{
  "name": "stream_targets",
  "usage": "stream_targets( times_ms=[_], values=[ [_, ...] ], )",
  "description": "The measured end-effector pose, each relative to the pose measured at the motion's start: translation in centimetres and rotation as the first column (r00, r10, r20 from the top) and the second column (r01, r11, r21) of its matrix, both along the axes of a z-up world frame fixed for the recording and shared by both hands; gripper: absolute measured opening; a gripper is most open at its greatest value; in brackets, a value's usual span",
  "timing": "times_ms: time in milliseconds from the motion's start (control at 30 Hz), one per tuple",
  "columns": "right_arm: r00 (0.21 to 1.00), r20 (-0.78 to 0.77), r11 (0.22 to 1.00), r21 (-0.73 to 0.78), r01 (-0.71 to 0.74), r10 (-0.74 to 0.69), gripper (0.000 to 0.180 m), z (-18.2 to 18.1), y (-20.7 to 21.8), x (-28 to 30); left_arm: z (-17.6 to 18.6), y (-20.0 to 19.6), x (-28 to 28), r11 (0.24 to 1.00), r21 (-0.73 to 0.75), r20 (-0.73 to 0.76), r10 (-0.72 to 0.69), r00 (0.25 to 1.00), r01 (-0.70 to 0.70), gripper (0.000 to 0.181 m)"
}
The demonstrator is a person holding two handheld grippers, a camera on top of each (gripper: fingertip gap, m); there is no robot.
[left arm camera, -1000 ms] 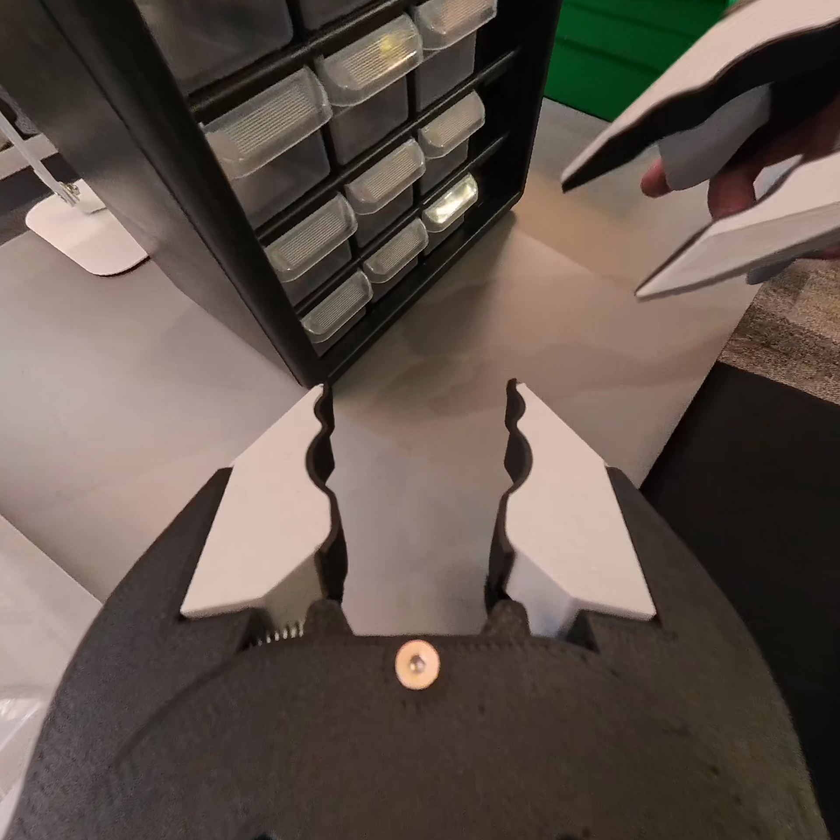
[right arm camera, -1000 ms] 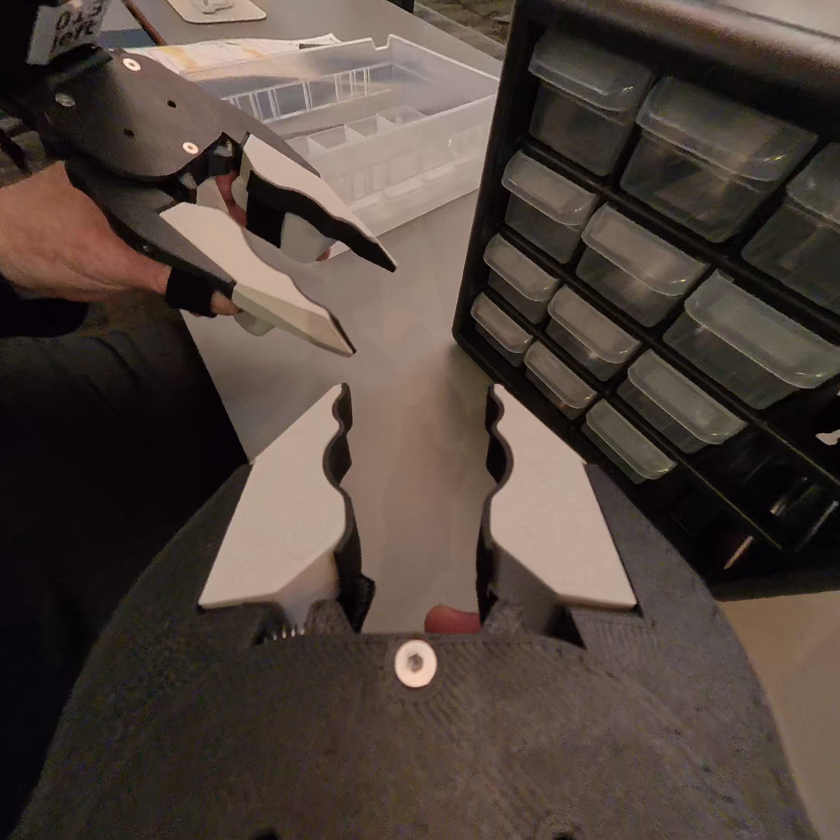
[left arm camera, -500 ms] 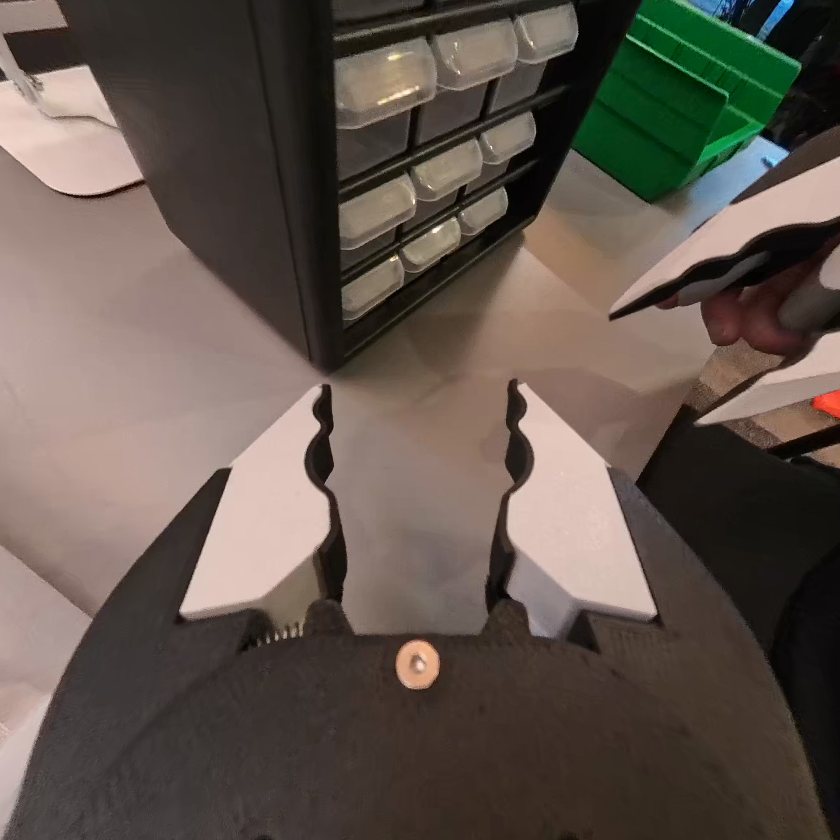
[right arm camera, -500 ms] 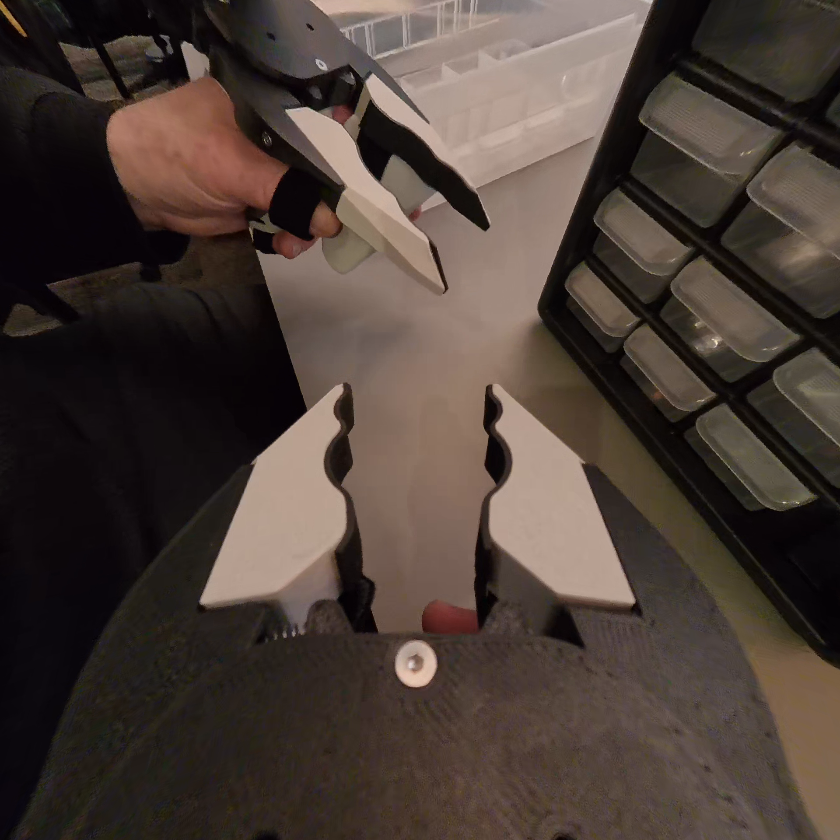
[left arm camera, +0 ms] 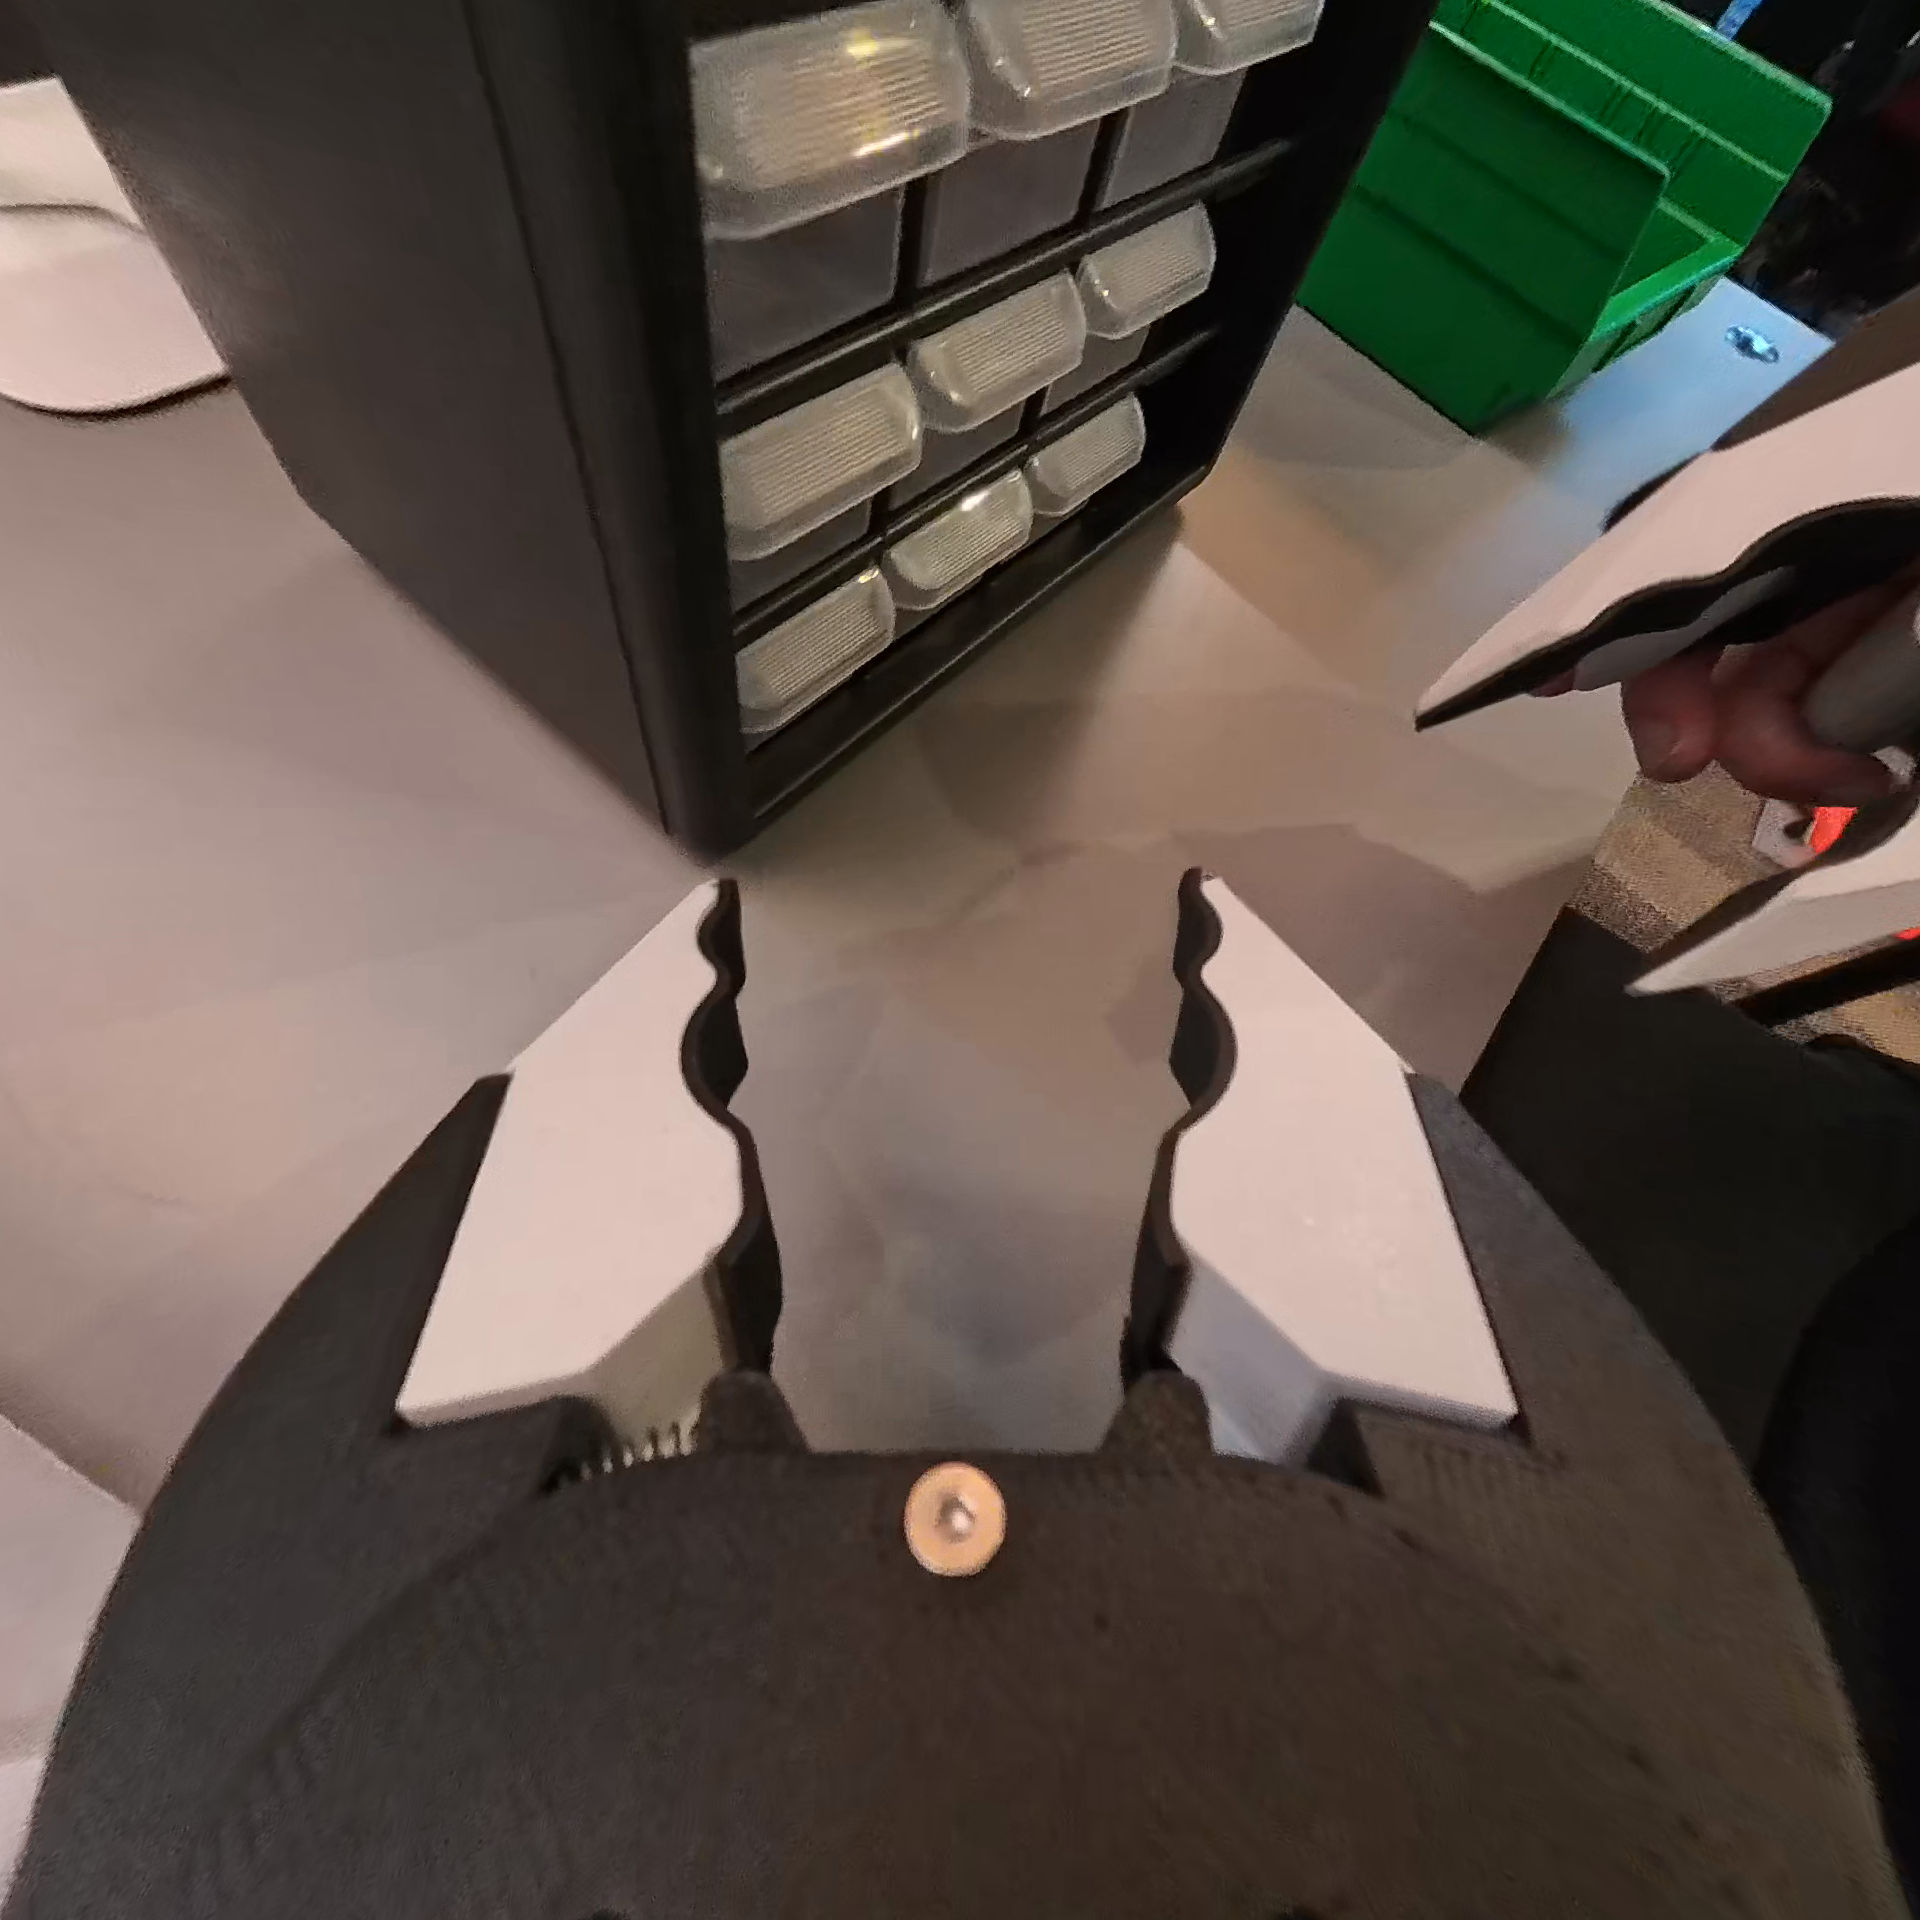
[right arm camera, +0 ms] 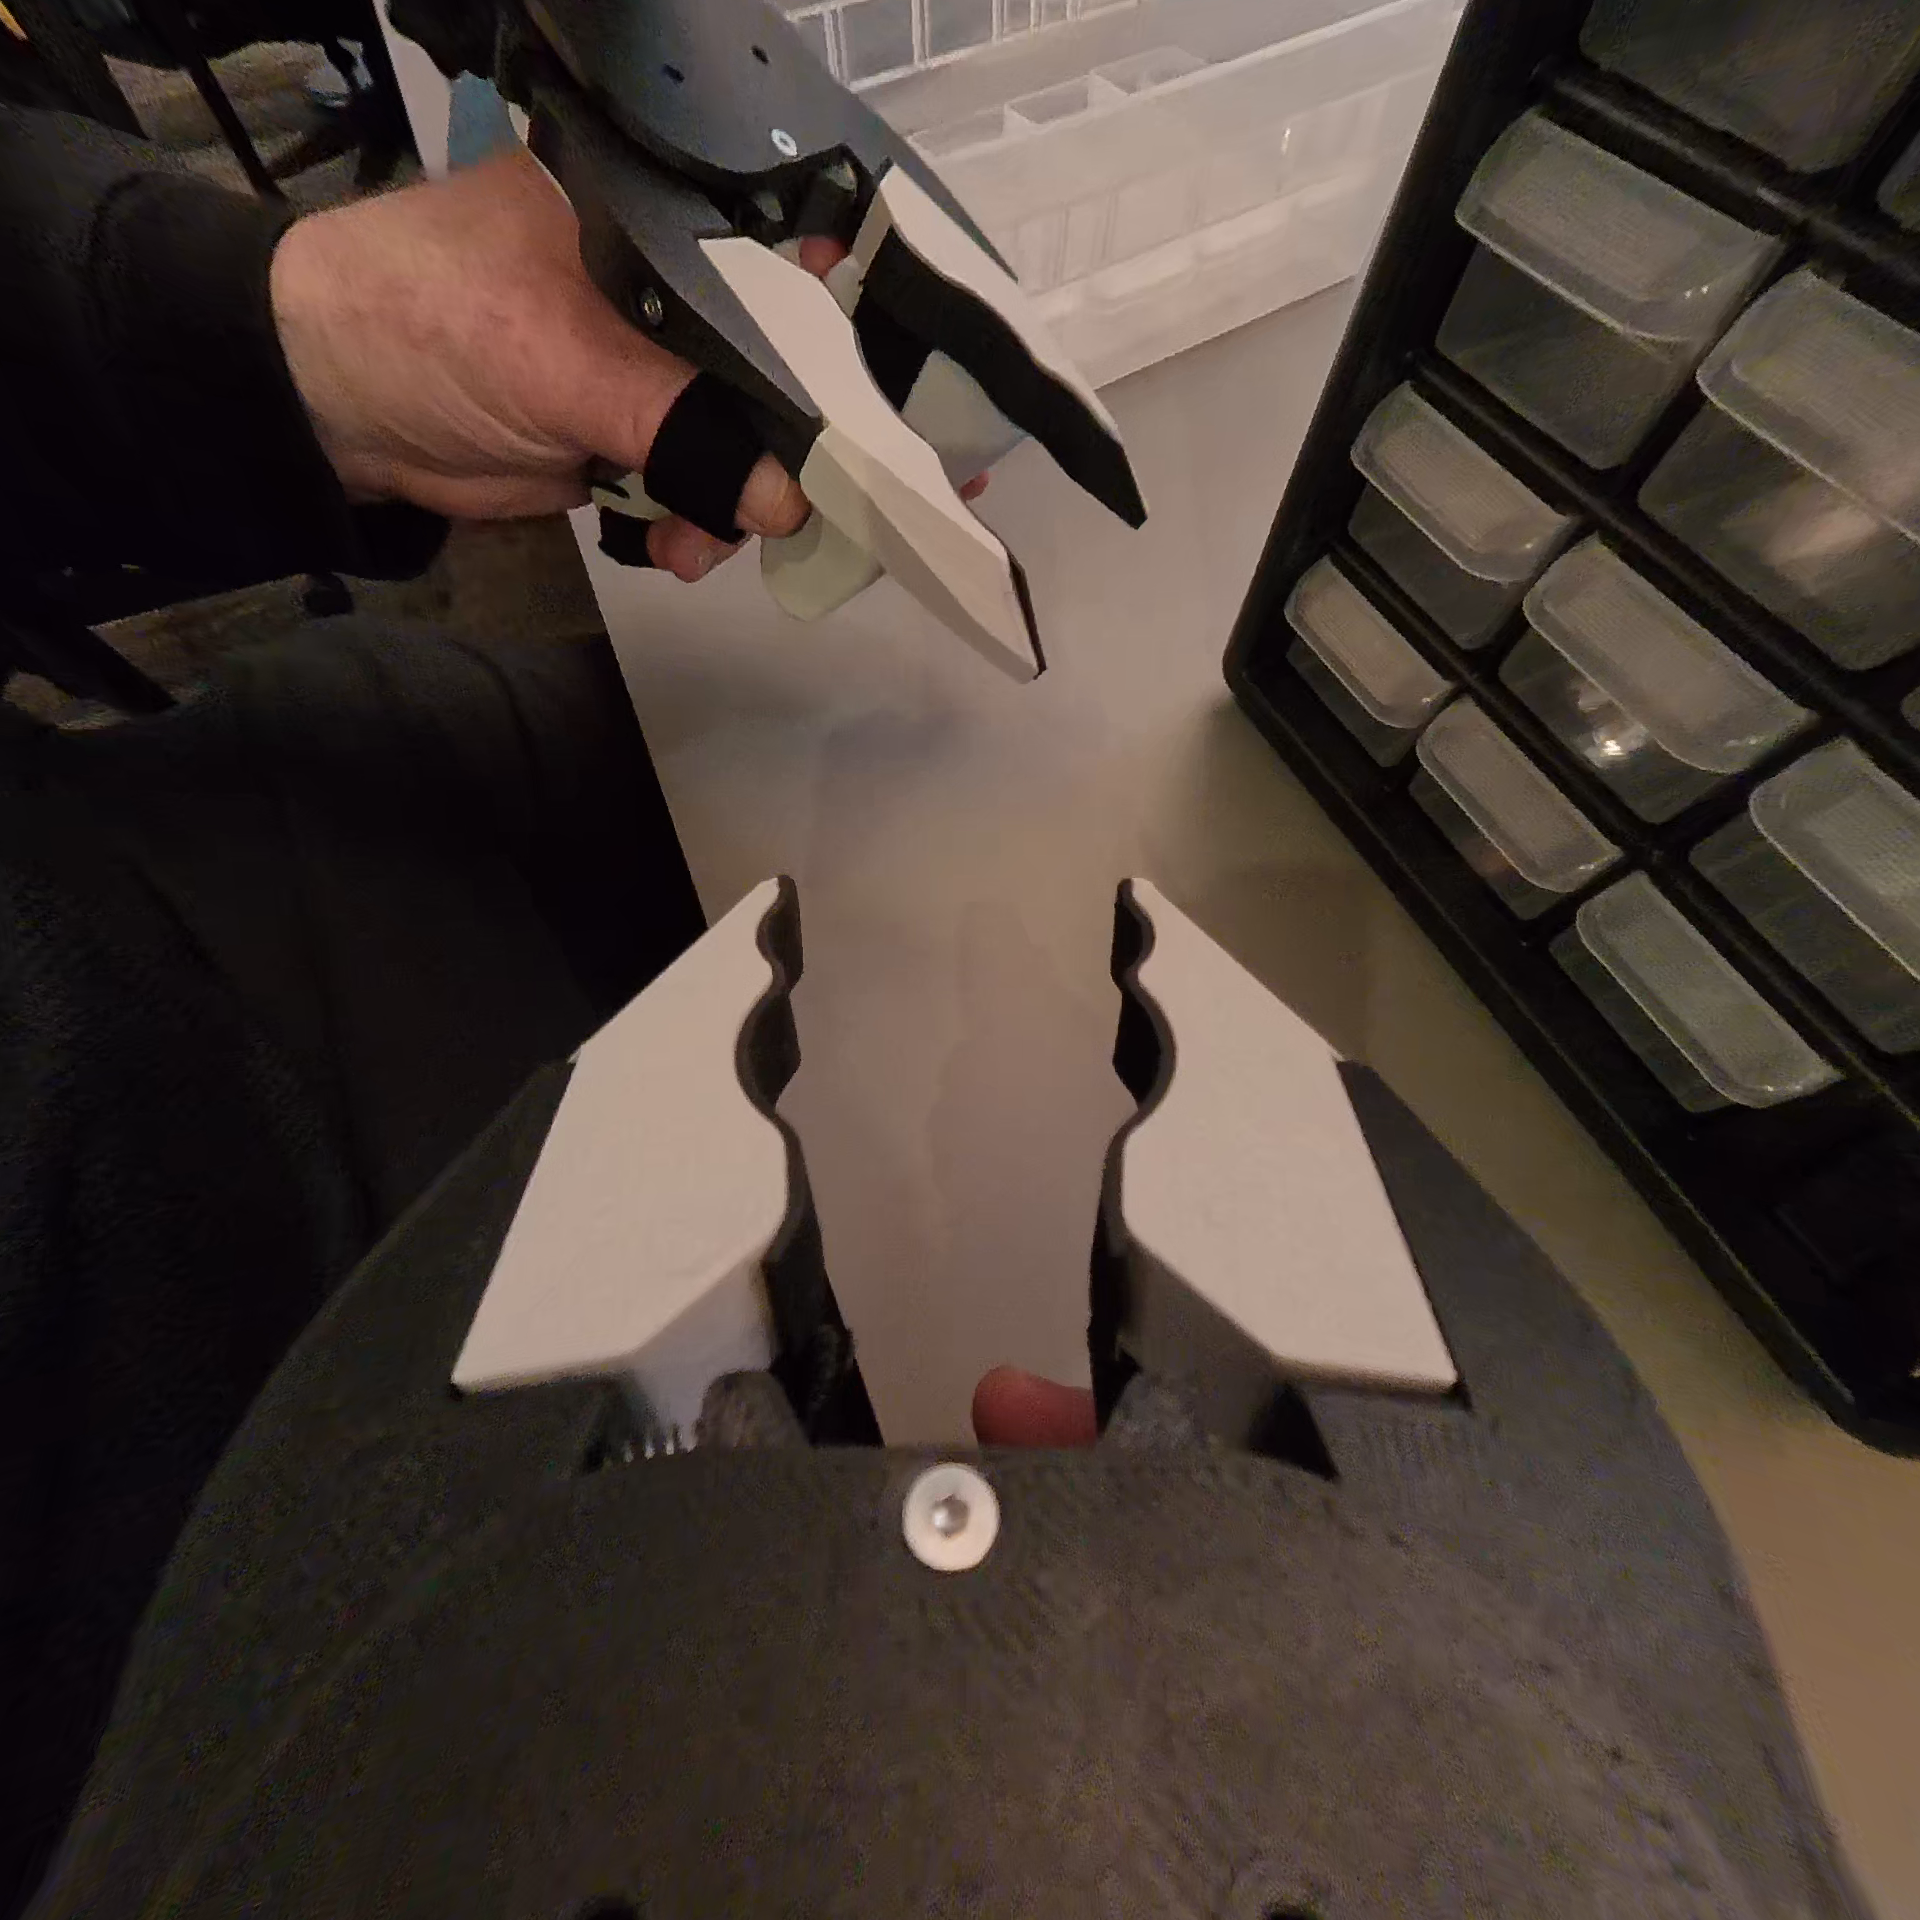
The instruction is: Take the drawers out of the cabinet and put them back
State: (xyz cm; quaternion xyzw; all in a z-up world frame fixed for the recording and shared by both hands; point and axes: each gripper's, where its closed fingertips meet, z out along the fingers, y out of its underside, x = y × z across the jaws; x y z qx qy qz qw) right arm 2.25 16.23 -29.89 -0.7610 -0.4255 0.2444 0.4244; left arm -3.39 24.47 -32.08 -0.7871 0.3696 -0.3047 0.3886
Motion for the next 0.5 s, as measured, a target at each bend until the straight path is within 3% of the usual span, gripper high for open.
stream_targets(
  times_ms=[133,300,500],
  values=[
    [0.999,0.007,0.999,0.016,0.034,-0.035,0.06,0.2,-0.3,1.2,0.2,0.0,1.4,1.0,-0.006,0.011,-0.025,1.0,0.025,0.083],
    [0.997,0.025,0.997,0.034,0.068,-0.069,0.059,0.2,-0.4,2.7,-1.0,-0.3,2.8,0.995,0.068,-0.12,-0.067,0.991,0.075,0.087],
    [0.999,0.033,0.999,0.039,0.038,-0.039,0.061,0.2,-0.8,2.2,-1.6,-0.5,2.6,0.995,0.056,-0.147,-0.071,0.987,0.08,0.085]
  ],
)
